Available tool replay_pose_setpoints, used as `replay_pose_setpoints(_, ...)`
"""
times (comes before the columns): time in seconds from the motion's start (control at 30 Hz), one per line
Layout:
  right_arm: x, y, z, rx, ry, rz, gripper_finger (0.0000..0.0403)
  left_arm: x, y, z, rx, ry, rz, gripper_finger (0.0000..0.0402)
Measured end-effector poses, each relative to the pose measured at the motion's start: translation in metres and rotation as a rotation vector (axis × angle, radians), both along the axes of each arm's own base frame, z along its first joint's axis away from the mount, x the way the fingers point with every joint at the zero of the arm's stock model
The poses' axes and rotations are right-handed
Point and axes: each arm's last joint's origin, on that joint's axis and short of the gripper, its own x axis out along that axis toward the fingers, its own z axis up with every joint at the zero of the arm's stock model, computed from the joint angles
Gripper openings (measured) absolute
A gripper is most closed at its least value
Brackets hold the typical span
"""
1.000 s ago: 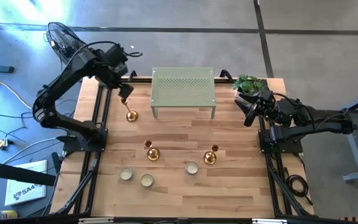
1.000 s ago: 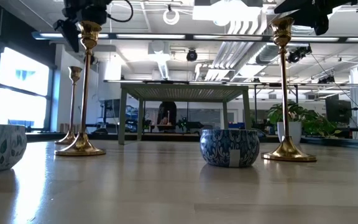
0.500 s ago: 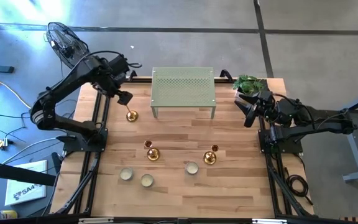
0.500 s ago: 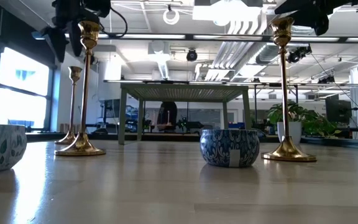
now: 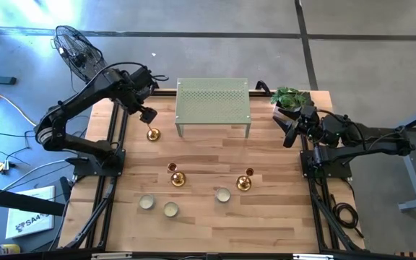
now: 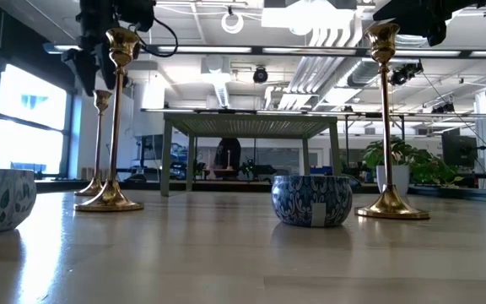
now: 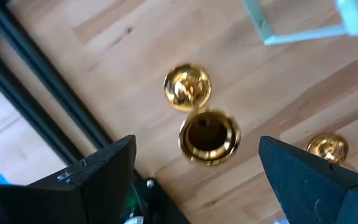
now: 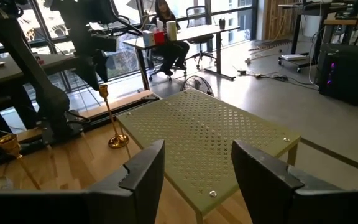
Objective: Pick & Place candle stick holders
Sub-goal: Put the top gold candle holder on the shelf
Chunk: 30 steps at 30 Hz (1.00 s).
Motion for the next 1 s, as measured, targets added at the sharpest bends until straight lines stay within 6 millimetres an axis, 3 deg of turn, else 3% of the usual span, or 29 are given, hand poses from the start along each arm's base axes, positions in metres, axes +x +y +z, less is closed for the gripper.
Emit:
replay_pose_setpoints(0.53,0.0,0.0,0.0,0.017,-0.01,-0.002,0.0181,0.005,-0.002,-0.021,-0.031,0.078,-0.051,0.0334)
replay_pose_setpoints(1.0,0.0,0.0,0.0,0.016,-0.01,-0.002,0.0181,0.01,0.002,-0.021,0.01,0.034,-0.05,0.0334)
